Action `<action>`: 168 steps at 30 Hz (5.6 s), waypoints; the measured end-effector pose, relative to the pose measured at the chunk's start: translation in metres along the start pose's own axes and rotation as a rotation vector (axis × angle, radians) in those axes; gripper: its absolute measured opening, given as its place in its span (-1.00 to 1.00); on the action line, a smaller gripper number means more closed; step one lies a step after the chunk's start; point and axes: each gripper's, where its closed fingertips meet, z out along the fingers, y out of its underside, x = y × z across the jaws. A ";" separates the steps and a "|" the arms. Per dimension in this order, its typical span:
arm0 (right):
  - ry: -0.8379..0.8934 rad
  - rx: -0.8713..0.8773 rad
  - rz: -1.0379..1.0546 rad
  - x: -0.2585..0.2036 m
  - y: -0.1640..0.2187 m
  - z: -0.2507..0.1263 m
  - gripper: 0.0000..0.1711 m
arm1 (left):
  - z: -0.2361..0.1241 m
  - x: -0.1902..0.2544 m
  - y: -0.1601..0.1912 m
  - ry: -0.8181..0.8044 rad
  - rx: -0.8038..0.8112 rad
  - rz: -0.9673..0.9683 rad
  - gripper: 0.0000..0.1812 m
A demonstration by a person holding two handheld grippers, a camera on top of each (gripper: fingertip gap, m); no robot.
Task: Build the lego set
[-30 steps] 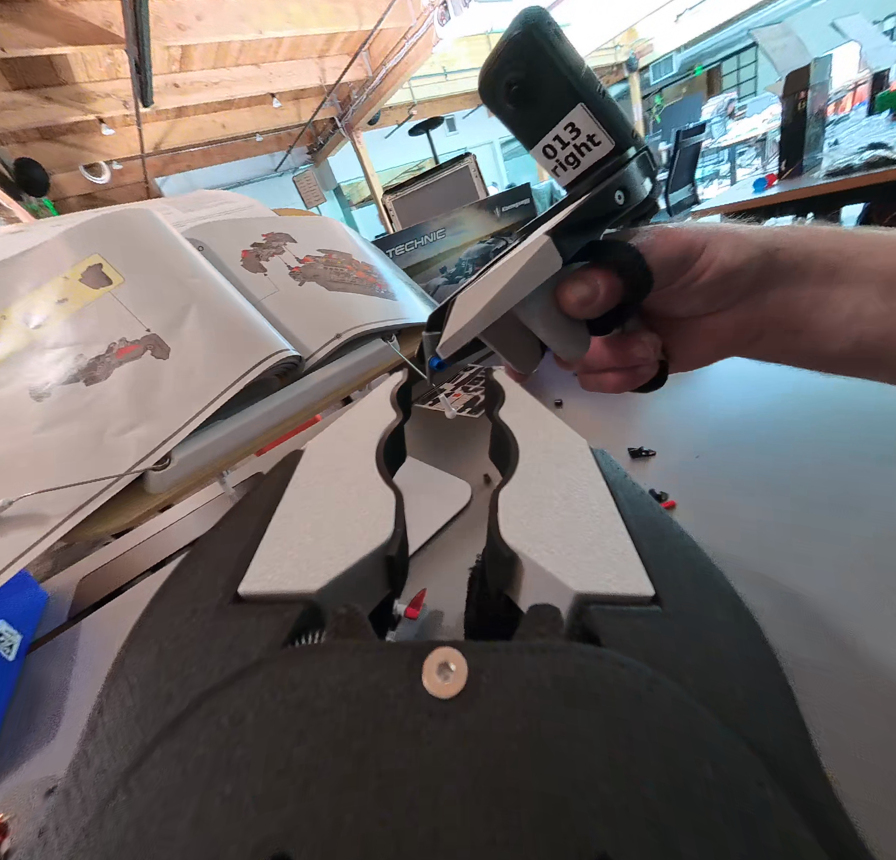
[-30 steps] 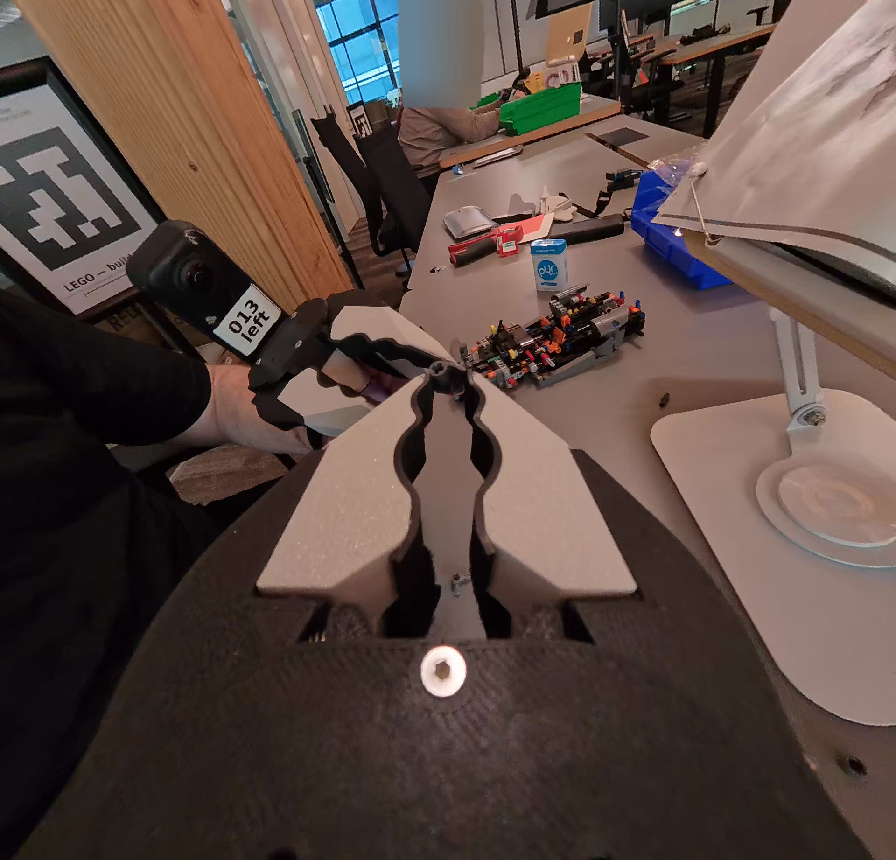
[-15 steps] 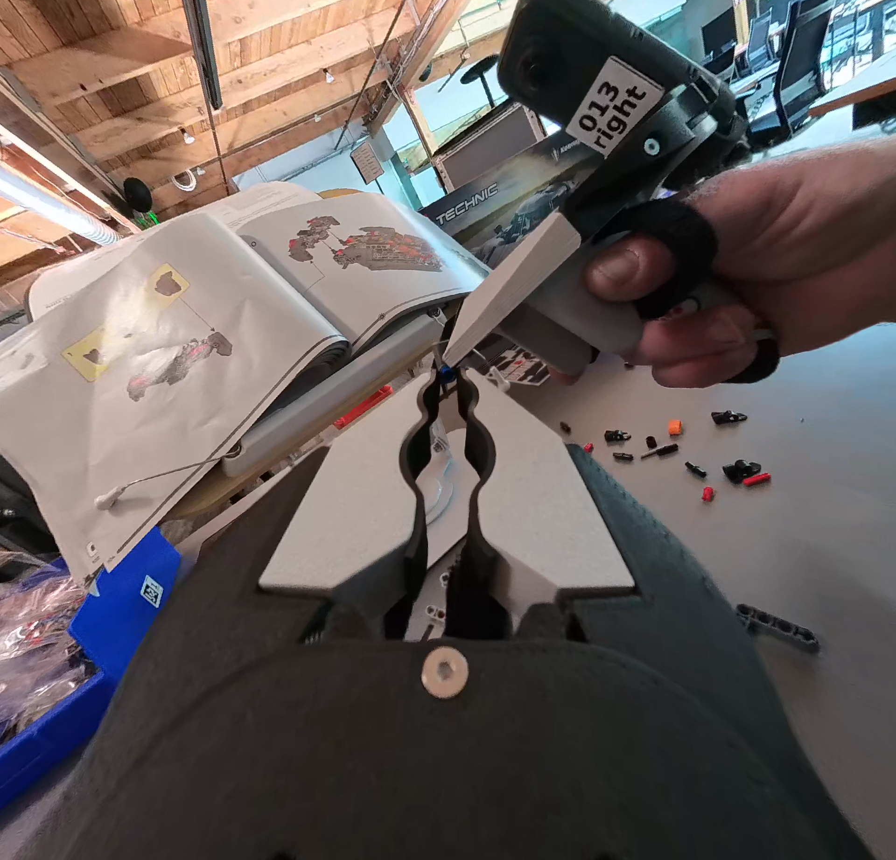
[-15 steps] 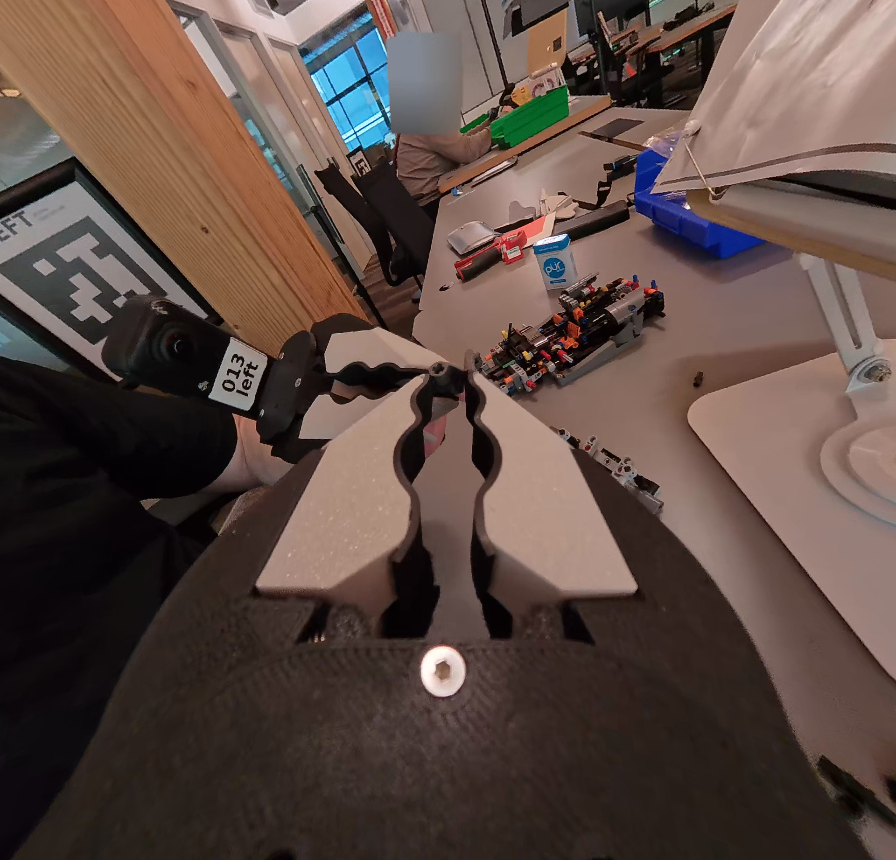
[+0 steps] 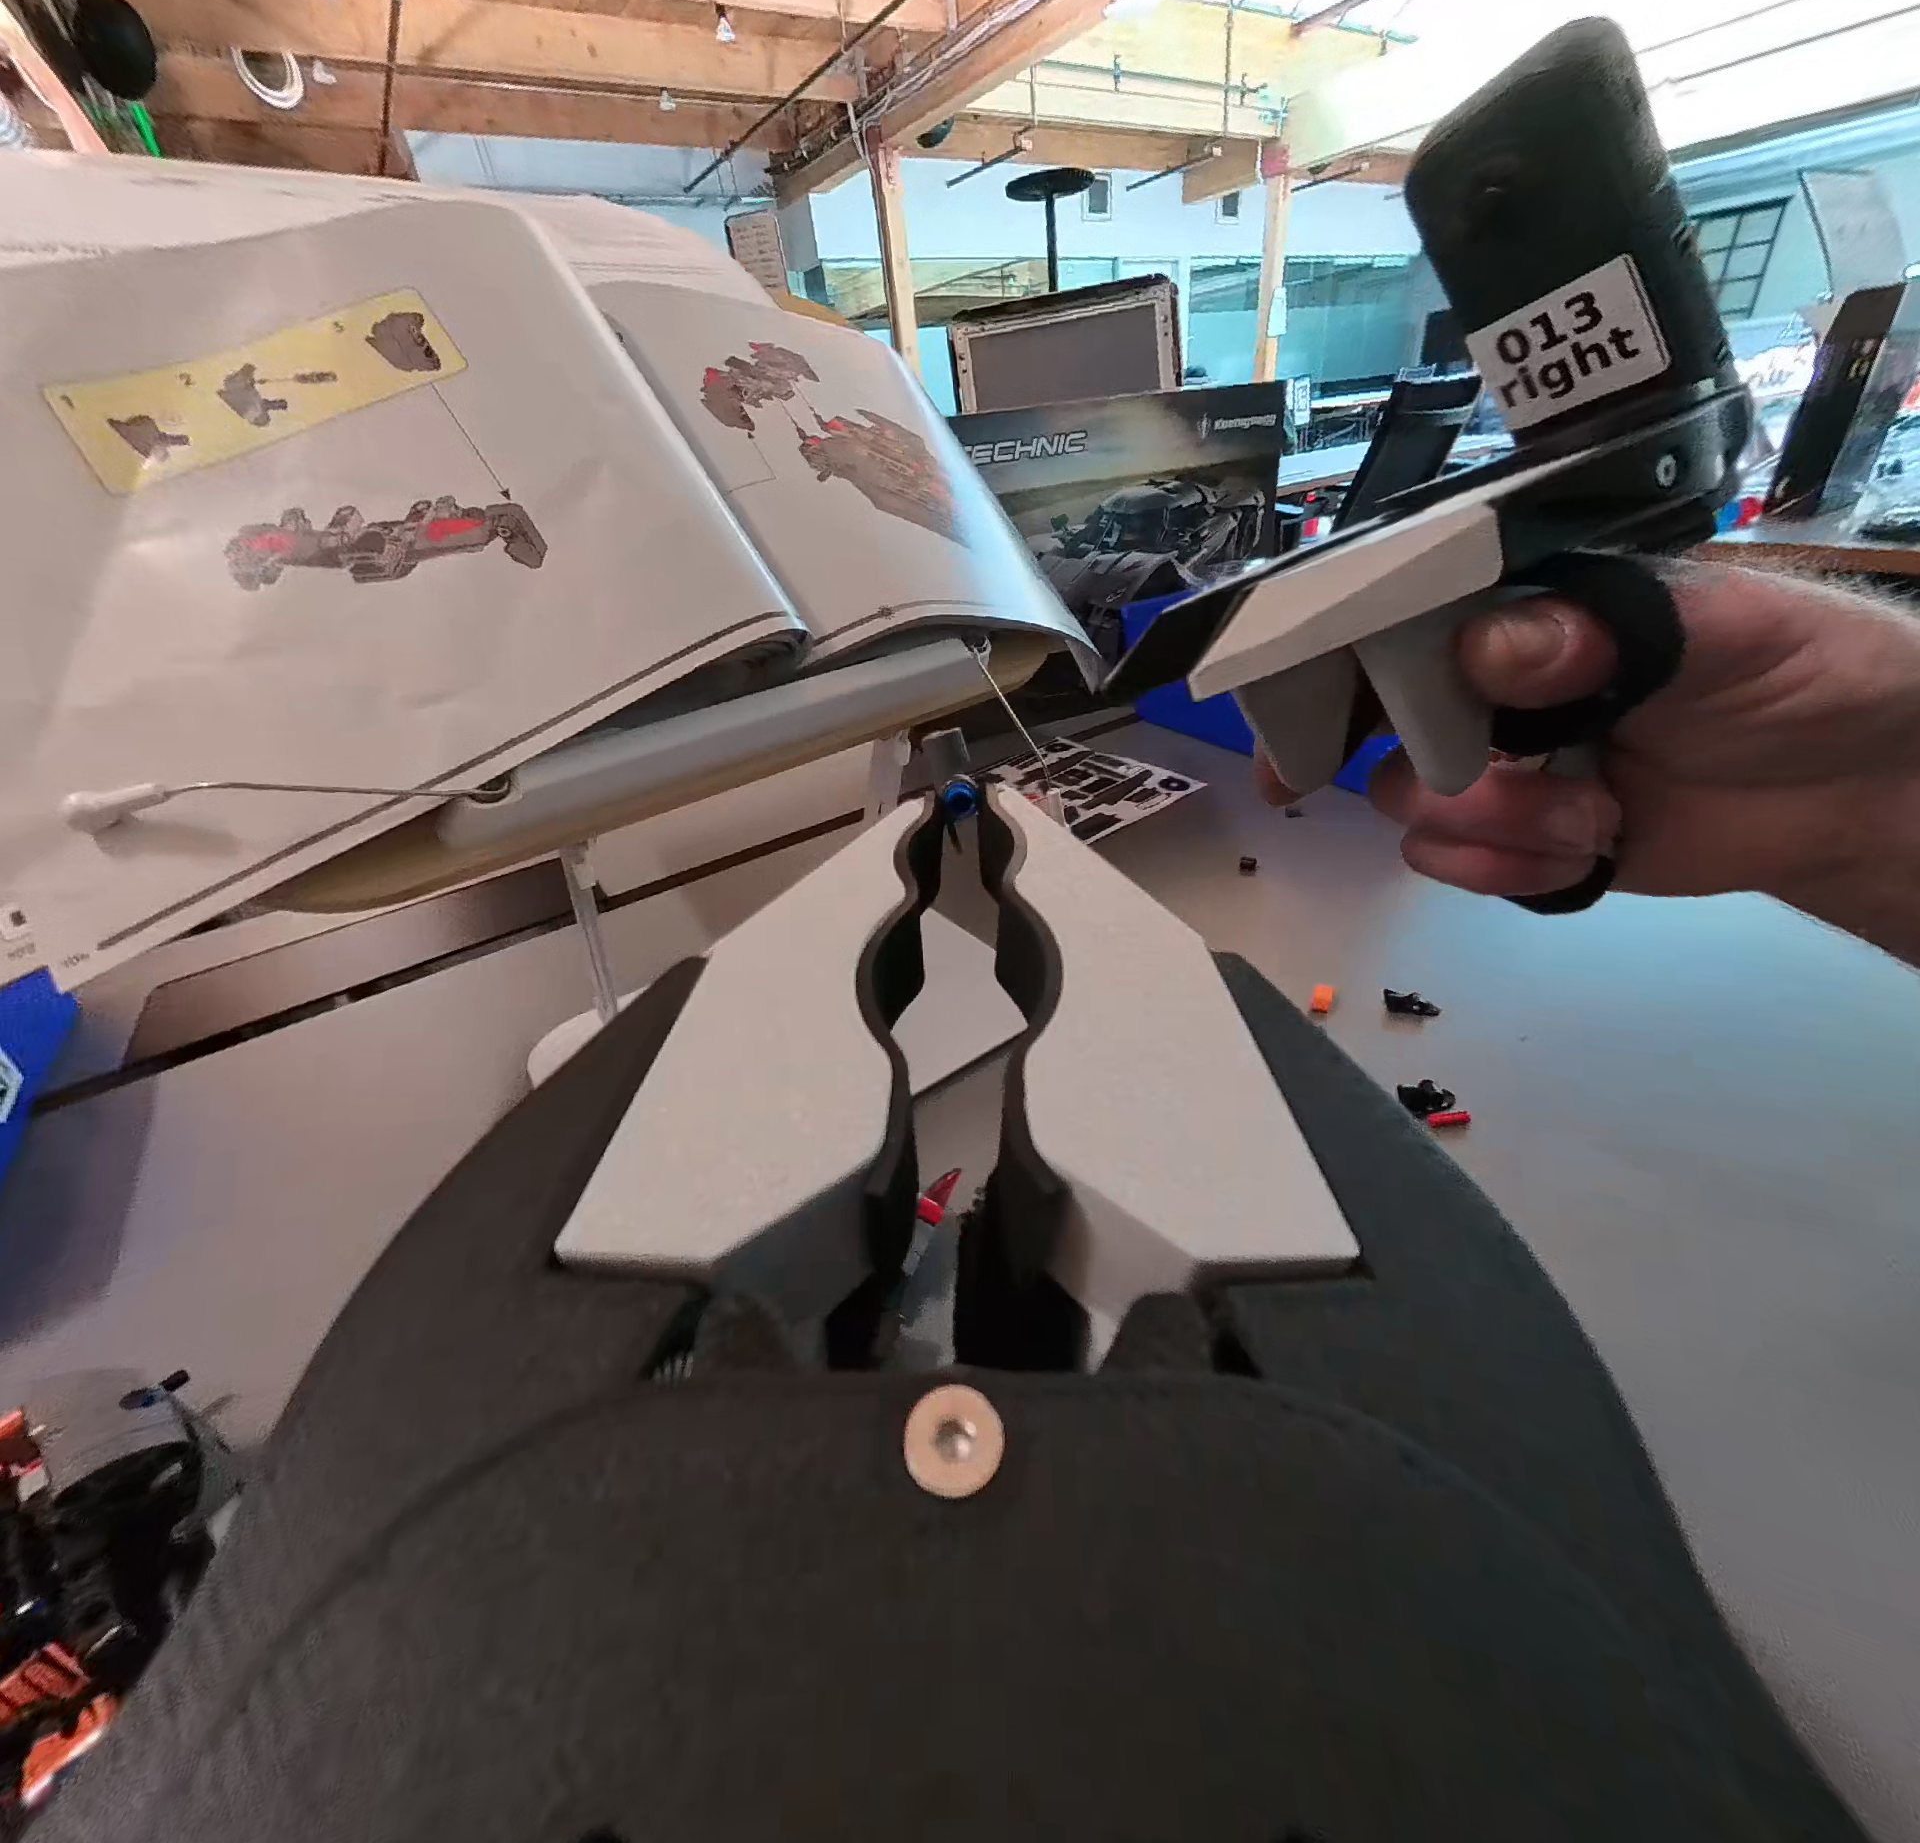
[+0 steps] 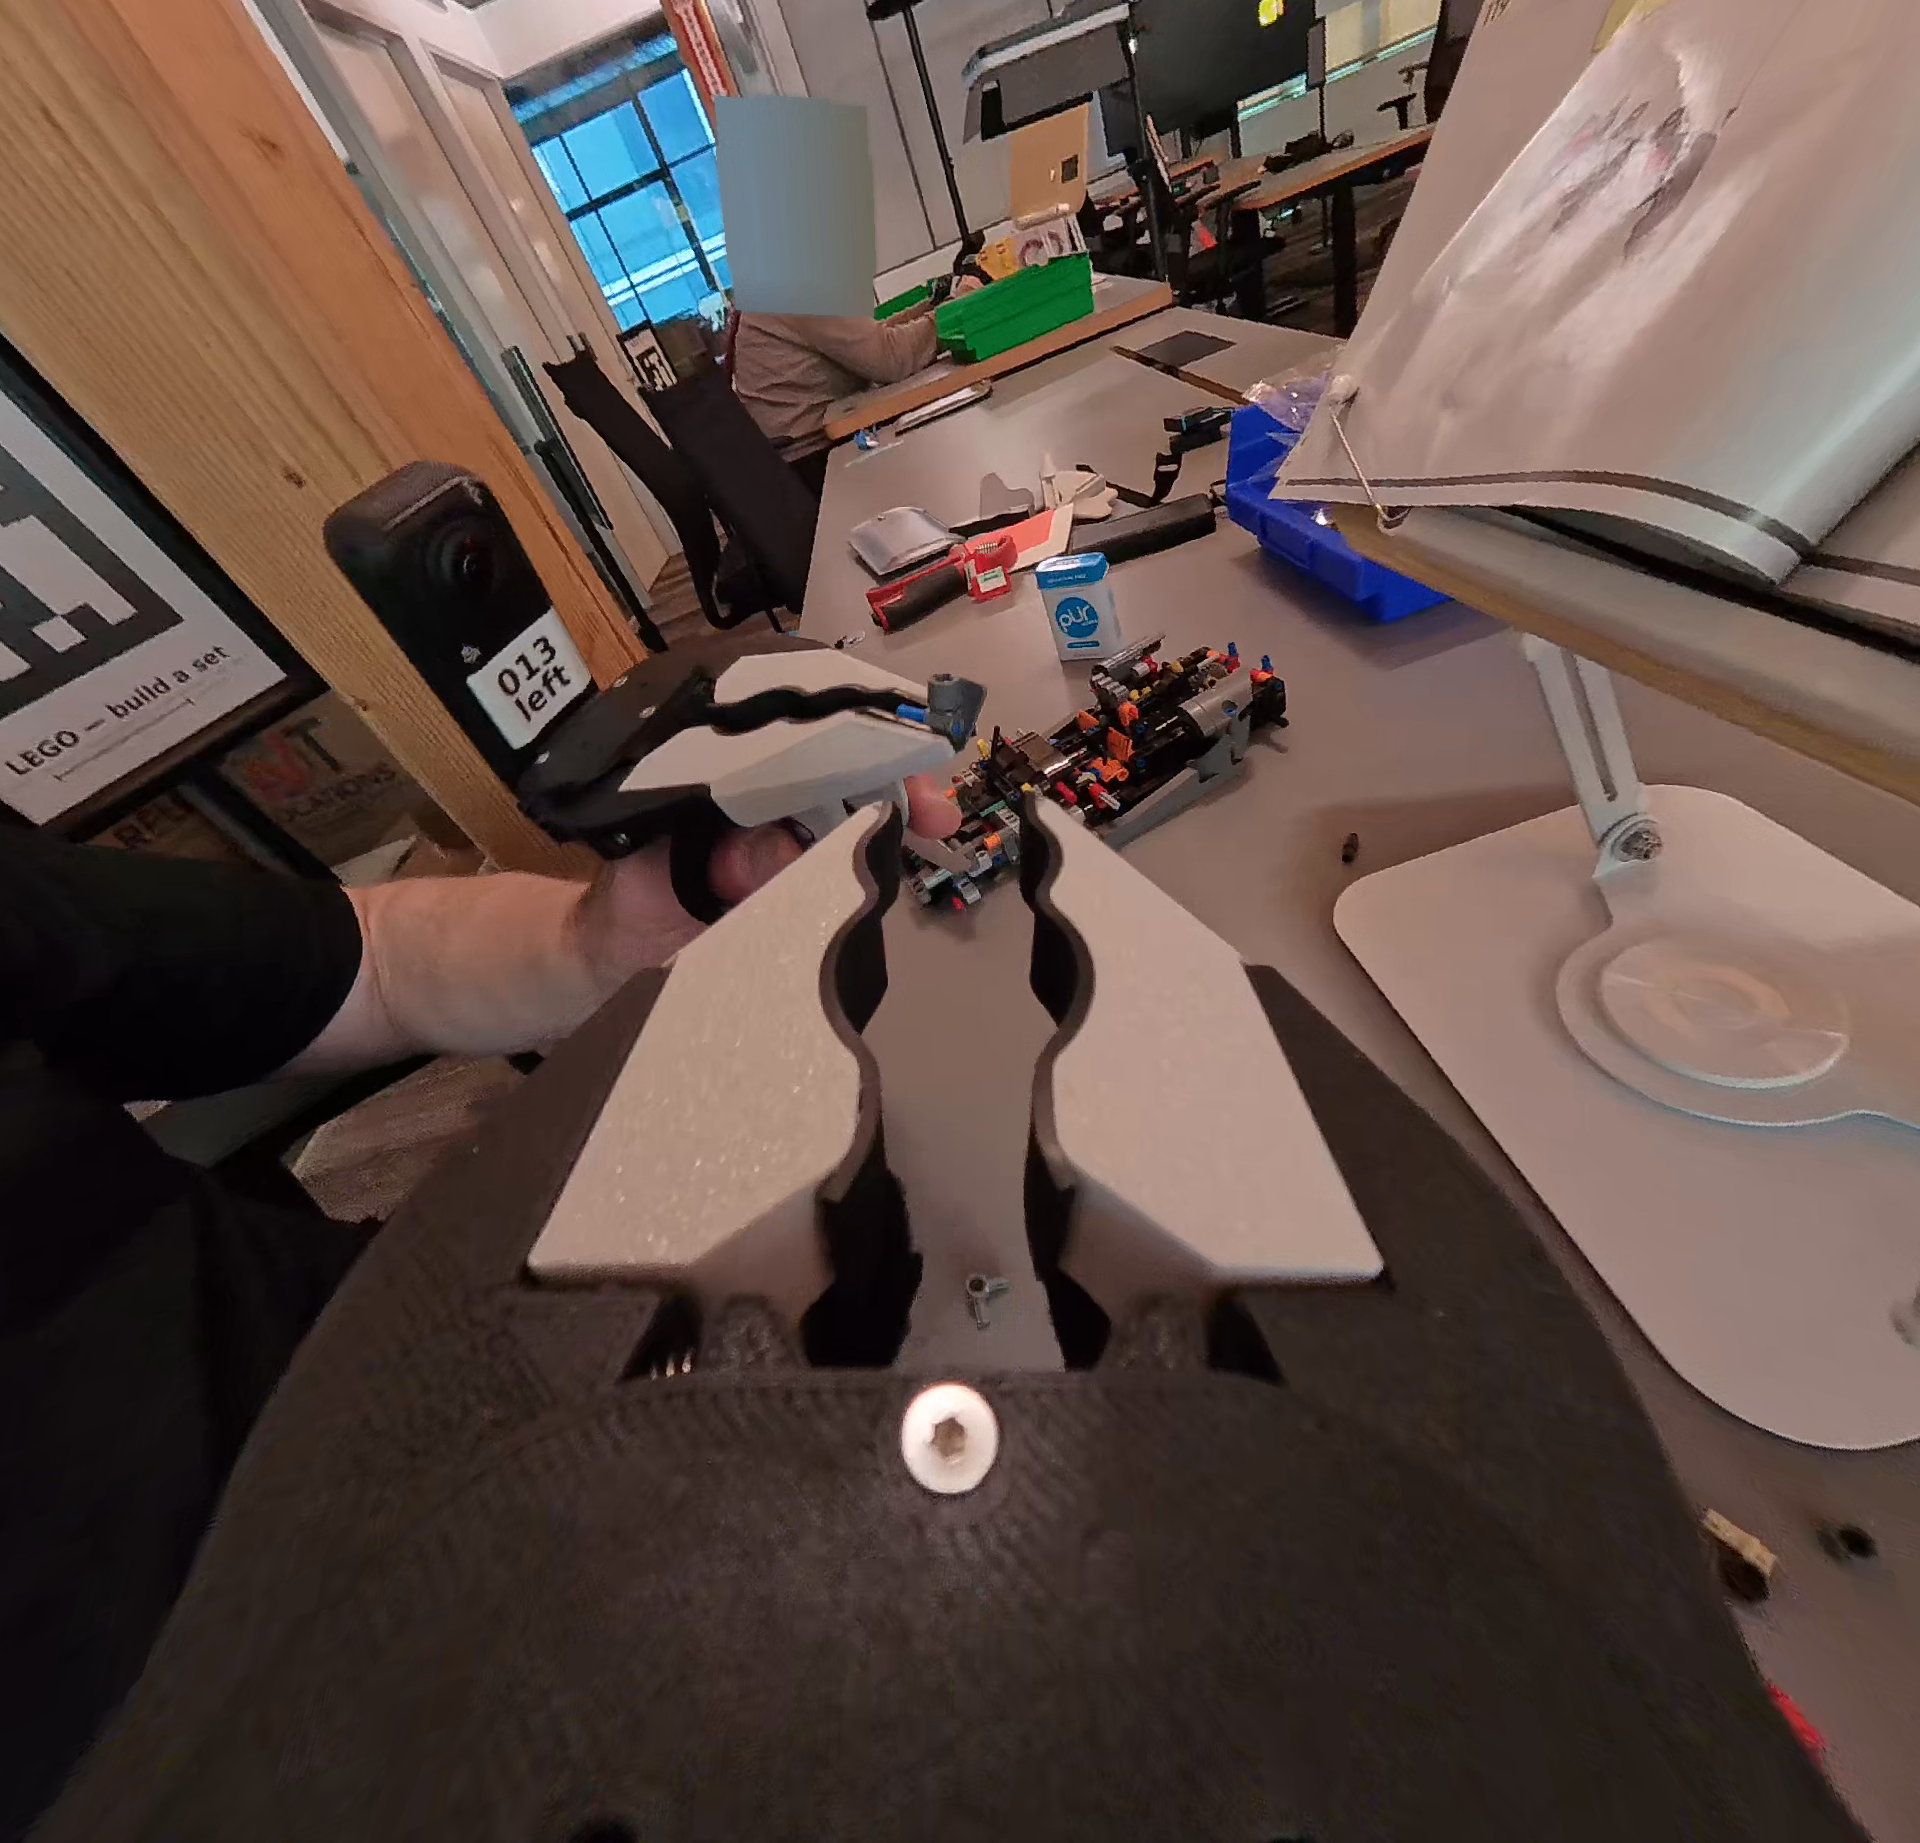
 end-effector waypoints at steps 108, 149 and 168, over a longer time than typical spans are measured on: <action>-0.044 -0.425 -0.110 0.011 0.135 0.028 -0.97 | -0.076 0.002 0.110 -0.014 -0.334 0.251 -0.95; -0.046 -0.294 -0.141 -0.029 0.081 0.027 -0.97 | -0.071 -0.014 0.027 -0.254 -0.132 0.842 -0.95; 0.111 -0.774 -0.391 0.014 0.198 0.030 -0.96 | -0.064 0.000 0.027 0.242 -0.050 -0.293 -0.95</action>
